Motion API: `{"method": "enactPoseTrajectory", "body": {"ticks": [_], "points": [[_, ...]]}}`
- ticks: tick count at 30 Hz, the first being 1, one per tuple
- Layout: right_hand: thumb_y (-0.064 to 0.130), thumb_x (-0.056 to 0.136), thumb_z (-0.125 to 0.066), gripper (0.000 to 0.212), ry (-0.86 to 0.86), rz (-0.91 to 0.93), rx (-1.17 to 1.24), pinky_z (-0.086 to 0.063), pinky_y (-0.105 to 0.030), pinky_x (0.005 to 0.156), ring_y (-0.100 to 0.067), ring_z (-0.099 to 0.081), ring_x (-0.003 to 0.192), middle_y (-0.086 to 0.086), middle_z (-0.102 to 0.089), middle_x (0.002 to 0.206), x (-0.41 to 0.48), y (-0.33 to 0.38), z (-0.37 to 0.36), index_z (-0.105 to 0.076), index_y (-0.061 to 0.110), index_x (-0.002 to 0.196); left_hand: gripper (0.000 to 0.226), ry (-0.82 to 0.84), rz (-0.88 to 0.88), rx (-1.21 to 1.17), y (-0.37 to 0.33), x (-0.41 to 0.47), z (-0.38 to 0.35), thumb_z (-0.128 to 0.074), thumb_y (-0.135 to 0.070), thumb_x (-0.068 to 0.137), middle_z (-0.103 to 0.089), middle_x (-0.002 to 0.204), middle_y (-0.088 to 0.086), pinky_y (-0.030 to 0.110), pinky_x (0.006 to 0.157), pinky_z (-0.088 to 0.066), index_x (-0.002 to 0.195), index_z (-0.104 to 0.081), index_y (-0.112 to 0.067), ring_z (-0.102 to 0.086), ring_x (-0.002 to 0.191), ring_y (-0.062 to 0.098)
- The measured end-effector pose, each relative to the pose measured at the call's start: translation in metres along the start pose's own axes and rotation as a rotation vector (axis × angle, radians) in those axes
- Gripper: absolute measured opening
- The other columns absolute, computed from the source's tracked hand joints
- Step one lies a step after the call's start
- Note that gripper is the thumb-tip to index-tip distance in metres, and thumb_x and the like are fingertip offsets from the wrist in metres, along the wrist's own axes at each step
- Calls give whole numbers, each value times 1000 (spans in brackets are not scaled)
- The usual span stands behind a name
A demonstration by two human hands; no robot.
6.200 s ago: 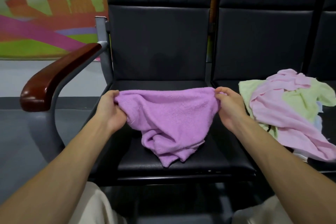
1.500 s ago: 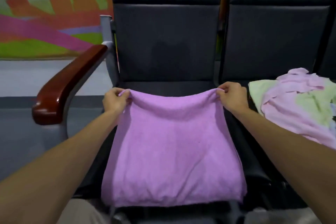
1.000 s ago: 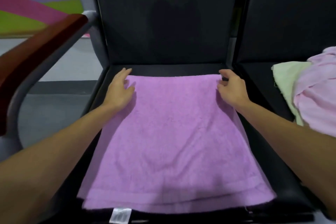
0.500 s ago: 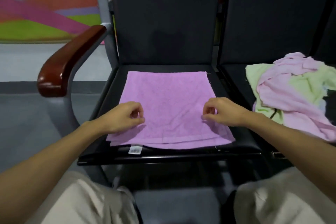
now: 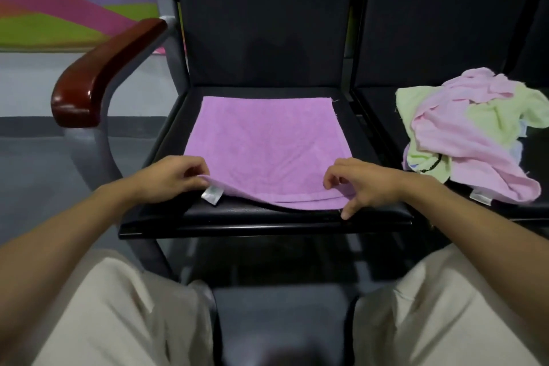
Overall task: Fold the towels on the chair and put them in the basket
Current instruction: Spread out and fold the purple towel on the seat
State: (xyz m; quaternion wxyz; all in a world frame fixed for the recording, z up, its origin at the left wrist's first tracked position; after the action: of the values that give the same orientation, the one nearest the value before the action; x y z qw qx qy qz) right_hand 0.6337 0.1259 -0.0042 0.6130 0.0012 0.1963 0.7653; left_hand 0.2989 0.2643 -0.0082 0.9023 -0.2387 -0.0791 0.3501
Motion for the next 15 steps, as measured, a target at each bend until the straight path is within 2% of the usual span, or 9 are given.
{"method": "enactPoseTrajectory", "body": {"ticks": [3, 6, 8, 10, 13, 15], "points": [[26, 84, -72, 21, -134, 29, -27, -43, -27, 80, -13, -52, 84, 6, -55, 90, 2, -9, 6, -64, 17, 101, 14, -113, 38, 22, -1, 9, 2, -55, -21, 96, -60, 75, -3, 22, 65, -41, 83, -57, -19, -52, 65, 8], [22, 90, -62, 11, -152, 5, -107, -45, -33, 77, -17, -54, 80, 1, -61, 88, 6, -13, 9, -64, 13, 96, 11, -222, 56, 16, -2, 16, 10, -54, -20, 97, -61, 79, -2, 15, 64, -40, 86, -57, -19, -55, 70, 6], [21, 88, -60, 15, -138, -16, -103, -45, -33, 78, -16, -54, 83, 4, -60, 92, 8, -11, 8, -61, 15, 101, 15, -249, 45, -15, -5, 18, 14, -56, -20, 95, -62, 80, -8, 12, 65, -41, 82, -57, -27, -57, 72, -1], [34, 86, -63, 31, -107, -37, -85, -45, -32, 85, -15, -54, 94, 9, -56, 102, 8, -7, 4, -55, 20, 112, 19, -249, 47, -50, -8, 18, 15, -59, -20, 94, -63, 82, -13, 8, 66, -40, 80, -57, -33, -57, 73, -8], [60, 83, -62, 56, -56, -63, -180, -38, -31, 90, -12, -44, 100, 12, -43, 107, 7, 0, -2, -44, 23, 120, 21, -270, 69, -56, -11, 14, 15, -60, -22, 93, -65, 82, -13, 6, 66, -40, 78, -58, -36, -58, 74, -3], [59, 87, -56, 53, -71, -55, -237, -37, -32, 89, -14, -45, 100, 10, -43, 107, 7, 5, -4, -43, 20, 121, 21, -309, 81, -56, -12, 11, 16, -60, -24, 93, -63, 80, -16, 4, 65, -39, 76, -58, -38, -58, 74, 1]]}}
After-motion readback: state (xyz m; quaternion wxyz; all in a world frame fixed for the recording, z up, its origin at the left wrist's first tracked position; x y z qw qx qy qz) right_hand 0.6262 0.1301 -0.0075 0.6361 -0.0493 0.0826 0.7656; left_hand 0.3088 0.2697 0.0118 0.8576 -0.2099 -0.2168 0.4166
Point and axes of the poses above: each hand's wrist, its own x-axis towards the middle knuckle, its own z-axis out of the back of the hand, y = z × x, the point moved 3 cm from there along x, towards the middle knuckle
